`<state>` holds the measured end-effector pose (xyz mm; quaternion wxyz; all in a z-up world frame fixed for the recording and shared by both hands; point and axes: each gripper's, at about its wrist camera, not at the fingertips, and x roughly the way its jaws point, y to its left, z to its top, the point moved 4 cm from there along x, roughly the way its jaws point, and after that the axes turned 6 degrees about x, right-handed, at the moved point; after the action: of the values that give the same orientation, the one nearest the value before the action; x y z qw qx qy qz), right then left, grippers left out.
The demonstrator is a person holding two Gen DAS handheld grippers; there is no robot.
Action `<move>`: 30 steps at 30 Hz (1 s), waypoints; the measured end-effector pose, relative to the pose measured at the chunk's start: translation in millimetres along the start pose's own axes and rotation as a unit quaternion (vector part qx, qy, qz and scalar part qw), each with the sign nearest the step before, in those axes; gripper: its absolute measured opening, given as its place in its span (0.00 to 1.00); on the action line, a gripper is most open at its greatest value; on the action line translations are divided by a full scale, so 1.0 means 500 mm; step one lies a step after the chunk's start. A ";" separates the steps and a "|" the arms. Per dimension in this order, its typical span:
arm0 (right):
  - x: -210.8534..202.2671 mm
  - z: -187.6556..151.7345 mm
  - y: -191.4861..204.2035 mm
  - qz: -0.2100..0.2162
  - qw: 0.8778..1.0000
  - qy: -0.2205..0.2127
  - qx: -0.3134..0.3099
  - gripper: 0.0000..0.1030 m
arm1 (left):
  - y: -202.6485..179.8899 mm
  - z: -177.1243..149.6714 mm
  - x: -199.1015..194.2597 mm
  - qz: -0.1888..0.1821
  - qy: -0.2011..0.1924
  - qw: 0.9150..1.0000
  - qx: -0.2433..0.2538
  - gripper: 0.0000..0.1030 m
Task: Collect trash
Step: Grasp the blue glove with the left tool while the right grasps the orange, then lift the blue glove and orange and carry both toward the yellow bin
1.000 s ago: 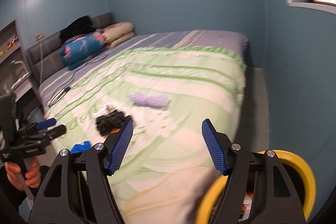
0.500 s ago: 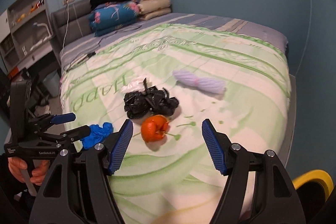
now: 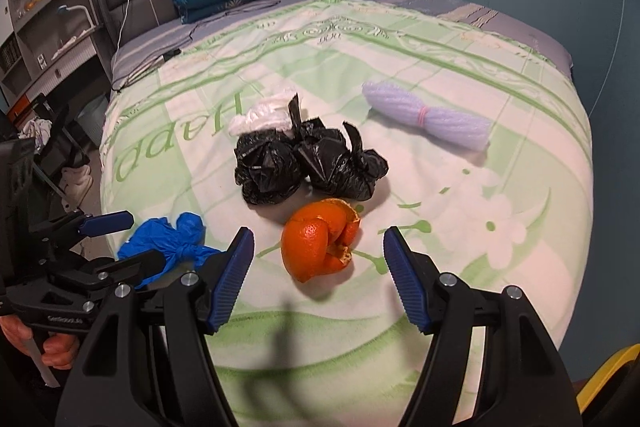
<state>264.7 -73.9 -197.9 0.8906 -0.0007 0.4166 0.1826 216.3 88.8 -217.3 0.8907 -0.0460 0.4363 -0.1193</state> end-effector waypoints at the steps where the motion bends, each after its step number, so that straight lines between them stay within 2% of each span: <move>1: 0.005 -0.001 0.000 0.000 1.000 0.003 -0.001 0.62 | 0.000 0.000 0.003 -0.003 0.002 1.000 -0.001 0.85; 5: 0.023 0.002 -0.001 -0.008 1.000 0.010 -0.005 0.62 | 0.000 -0.001 0.017 -0.008 0.006 1.000 -0.002 0.84; 9: 0.040 0.007 -0.005 -0.014 1.000 0.016 -0.004 0.61 | 0.000 0.001 0.029 -0.014 0.010 1.000 -0.004 0.79; 13: 0.057 0.009 -0.004 -0.017 1.000 0.024 -0.006 0.57 | -0.002 0.004 0.036 -0.014 0.009 1.000 -0.001 0.76; 18: 0.082 0.007 0.000 -0.020 0.999 0.037 -0.007 0.54 | -0.007 0.001 0.044 -0.009 0.012 1.000 0.013 0.66; 22: 0.100 0.004 -0.002 -0.018 0.999 0.047 -0.001 0.49 | -0.010 -0.001 0.047 -0.006 0.014 1.000 0.019 0.65; 28: 0.101 0.007 -0.003 -0.013 0.999 0.046 0.005 0.43 | -0.010 -0.002 0.045 -0.004 0.012 1.000 0.024 0.53; 30: 0.100 0.009 -0.003 -0.011 0.999 0.044 0.008 0.39 | -0.014 -0.003 0.043 0.001 0.010 0.999 0.031 0.42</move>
<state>297.7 -58.6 -232.3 0.8731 -0.0061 0.4573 0.1692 226.5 76.7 -233.2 0.8876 -0.0166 0.4409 -0.1322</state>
